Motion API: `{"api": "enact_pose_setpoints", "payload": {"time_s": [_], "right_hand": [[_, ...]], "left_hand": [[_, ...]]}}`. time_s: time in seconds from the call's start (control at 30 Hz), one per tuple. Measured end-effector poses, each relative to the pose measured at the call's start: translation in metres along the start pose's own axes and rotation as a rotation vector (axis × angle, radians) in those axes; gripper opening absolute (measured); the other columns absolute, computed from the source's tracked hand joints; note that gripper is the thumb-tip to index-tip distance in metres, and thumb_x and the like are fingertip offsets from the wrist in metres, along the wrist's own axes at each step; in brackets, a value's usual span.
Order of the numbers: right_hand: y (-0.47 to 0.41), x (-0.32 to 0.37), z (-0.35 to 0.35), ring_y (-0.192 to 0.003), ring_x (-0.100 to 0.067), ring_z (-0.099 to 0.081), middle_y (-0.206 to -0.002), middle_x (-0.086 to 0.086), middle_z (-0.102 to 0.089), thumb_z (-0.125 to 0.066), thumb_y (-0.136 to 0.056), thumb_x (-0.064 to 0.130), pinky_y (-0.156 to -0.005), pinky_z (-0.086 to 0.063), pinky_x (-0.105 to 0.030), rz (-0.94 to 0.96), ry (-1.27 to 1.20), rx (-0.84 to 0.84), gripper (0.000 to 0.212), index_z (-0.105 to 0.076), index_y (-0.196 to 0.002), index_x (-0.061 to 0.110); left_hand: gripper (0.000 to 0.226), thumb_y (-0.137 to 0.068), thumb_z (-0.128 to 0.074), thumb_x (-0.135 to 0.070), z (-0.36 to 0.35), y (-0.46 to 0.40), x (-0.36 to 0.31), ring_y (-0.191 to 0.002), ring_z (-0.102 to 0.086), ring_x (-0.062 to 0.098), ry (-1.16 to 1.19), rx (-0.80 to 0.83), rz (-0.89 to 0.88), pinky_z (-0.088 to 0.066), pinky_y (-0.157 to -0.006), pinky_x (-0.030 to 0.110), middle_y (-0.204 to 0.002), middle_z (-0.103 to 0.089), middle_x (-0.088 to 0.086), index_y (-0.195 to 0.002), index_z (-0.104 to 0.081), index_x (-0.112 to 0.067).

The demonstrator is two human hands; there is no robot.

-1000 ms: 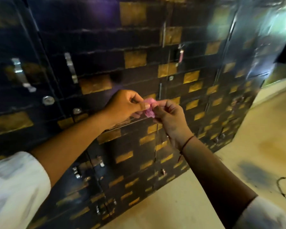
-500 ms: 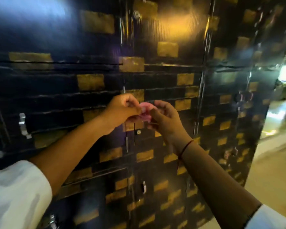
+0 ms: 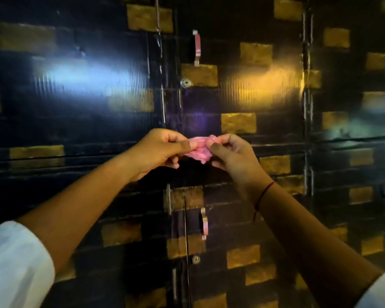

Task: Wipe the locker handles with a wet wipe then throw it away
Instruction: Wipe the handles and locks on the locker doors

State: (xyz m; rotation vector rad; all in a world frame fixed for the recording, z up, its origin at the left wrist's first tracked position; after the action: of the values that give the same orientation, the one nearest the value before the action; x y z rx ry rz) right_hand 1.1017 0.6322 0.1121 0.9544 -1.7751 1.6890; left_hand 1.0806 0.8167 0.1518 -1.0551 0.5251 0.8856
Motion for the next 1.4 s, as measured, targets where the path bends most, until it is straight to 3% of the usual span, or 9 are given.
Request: {"api": "enact_pose_setpoints", "payload": {"time_s": [0.17, 0.37, 0.43, 0.53, 0.67, 0.8, 1.0, 1.27, 1.4], "right_hand": [[-0.057, 0.04, -0.006, -0.079, -0.013, -0.071, -0.099, -0.01, -0.068, -0.067, -0.093, 0.014, -0.061, -0.061, -0.029, 0.223, -0.09, 0.03, 0.028, -0.052, -0.117, 0.012], [-0.149, 0.083, -0.007, -0.078, -0.015, -0.07, -0.088, -0.006, -0.069, -0.071, -0.089, 0.012, -0.069, -0.058, -0.024, 0.492, 0.029, -0.174, 0.013, -0.062, -0.097, 0.017], [-0.178, 0.1, -0.006, -0.07, -0.002, -0.058, -0.081, 0.007, -0.061, -0.072, -0.088, 0.015, -0.063, -0.047, -0.01, 0.607, 0.121, -0.293, 0.014, -0.06, -0.092, 0.019], [-0.213, 0.123, -0.012, -0.07, 0.004, -0.05, -0.079, 0.014, -0.054, -0.072, -0.088, 0.019, -0.063, -0.041, -0.005, 0.716, 0.255, -0.359, 0.012, -0.06, -0.088, 0.02], [-0.243, 0.141, -0.03, -0.075, 0.003, -0.055, -0.086, 0.013, -0.061, -0.069, -0.091, 0.023, -0.067, -0.046, -0.008, 0.777, 0.527, -0.308, 0.008, -0.064, -0.087, 0.027], [-0.247, 0.137, -0.036, -0.074, -0.005, -0.062, -0.08, 0.007, -0.067, -0.064, -0.095, 0.034, -0.072, -0.054, -0.024, 0.735, 0.591, -0.22, 0.019, -0.071, -0.082, 0.022], [-0.24, 0.147, -0.03, -0.079, -0.013, -0.071, -0.087, -0.001, -0.07, -0.073, -0.088, 0.019, -0.075, -0.062, -0.031, 0.498, 0.494, -0.141, 0.008, -0.068, -0.082, 0.018], [-0.232, 0.147, -0.032, -0.076, -0.008, -0.068, -0.089, 0.002, -0.069, -0.074, -0.087, 0.02, -0.06, -0.057, -0.018, 0.427, 0.366, -0.128, 0.007, -0.067, -0.087, 0.02], [-0.232, 0.131, -0.029, -0.076, -0.009, -0.07, -0.084, 0.002, -0.07, -0.076, -0.086, 0.023, -0.069, -0.06, -0.026, 0.561, 0.46, -0.17, 0.014, -0.063, -0.08, 0.026]], "left_hand": [[0.013, -0.09, -0.076, -0.028, 0.014, -0.055, -0.04, -0.061, -0.057, 0.01, -0.069, -0.145, -0.198, -0.054, -0.06, 0.023, -0.076, -0.072, 0.001, -0.083, -0.073, -0.016], [0.004, -0.097, -0.07, -0.022, 0.034, -0.121, -0.087, -0.073, -0.066, 0.002, -0.34, -0.414, -0.517, -0.057, -0.069, 0.024, -0.091, -0.074, -0.004, -0.1, -0.073, -0.024], [0.028, -0.094, -0.069, -0.037, 0.043, -0.135, -0.095, -0.099, -0.066, 0.009, -0.609, -0.57, -0.62, -0.057, -0.089, 0.034, -0.107, -0.069, -0.008, -0.12, -0.069, -0.025], [0.092, -0.088, -0.055, -0.071, 0.056, -0.151, -0.095, -0.142, -0.036, 0.028, -1.215, -0.685, -0.537, -0.03, -0.116, 0.047, -0.153, -0.041, 0.009, -0.158, -0.031, -0.017], [0.115, -0.081, -0.028, -0.091, 0.07, -0.164, -0.09, -0.155, -0.011, 0.031, -1.565, -0.729, -0.479, -0.012, -0.125, 0.052, -0.169, -0.013, 0.014, -0.163, -0.011, -0.011], [0.117, -0.082, -0.018, -0.092, 0.077, -0.168, -0.086, -0.158, -0.004, 0.03, -1.622, -0.702, -0.44, -0.003, -0.127, 0.052, -0.17, -0.009, 0.014, -0.163, -0.011, -0.009], [0.118, -0.081, -0.022, -0.093, 0.075, -0.172, -0.082, -0.157, -0.011, 0.031, -1.606, -0.729, -0.491, -0.006, -0.127, 0.053, -0.168, -0.017, 0.016, -0.162, -0.017, -0.007], [0.116, -0.083, -0.015, -0.092, 0.076, -0.178, -0.078, -0.159, -0.002, 0.026, -1.637, -0.707, -0.533, -0.002, -0.127, 0.052, -0.171, -0.009, 0.013, -0.163, -0.011, -0.007], [0.116, -0.084, -0.014, -0.092, 0.077, -0.179, -0.077, -0.159, -0.002, 0.026, -1.627, -0.706, -0.537, -0.003, -0.127, 0.052, -0.171, -0.008, 0.013, -0.163, -0.012, -0.007]]}}
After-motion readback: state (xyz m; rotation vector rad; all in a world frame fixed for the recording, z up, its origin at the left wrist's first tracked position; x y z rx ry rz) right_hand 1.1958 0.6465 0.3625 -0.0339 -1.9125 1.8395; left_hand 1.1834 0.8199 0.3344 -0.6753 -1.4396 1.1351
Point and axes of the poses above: each hand's wrist, its own y-axis away from the middle knuckle, its own z-axis out of the back of the hand, x = y × z, the point moved 1 cm from there along -y, towards the middle knuckle
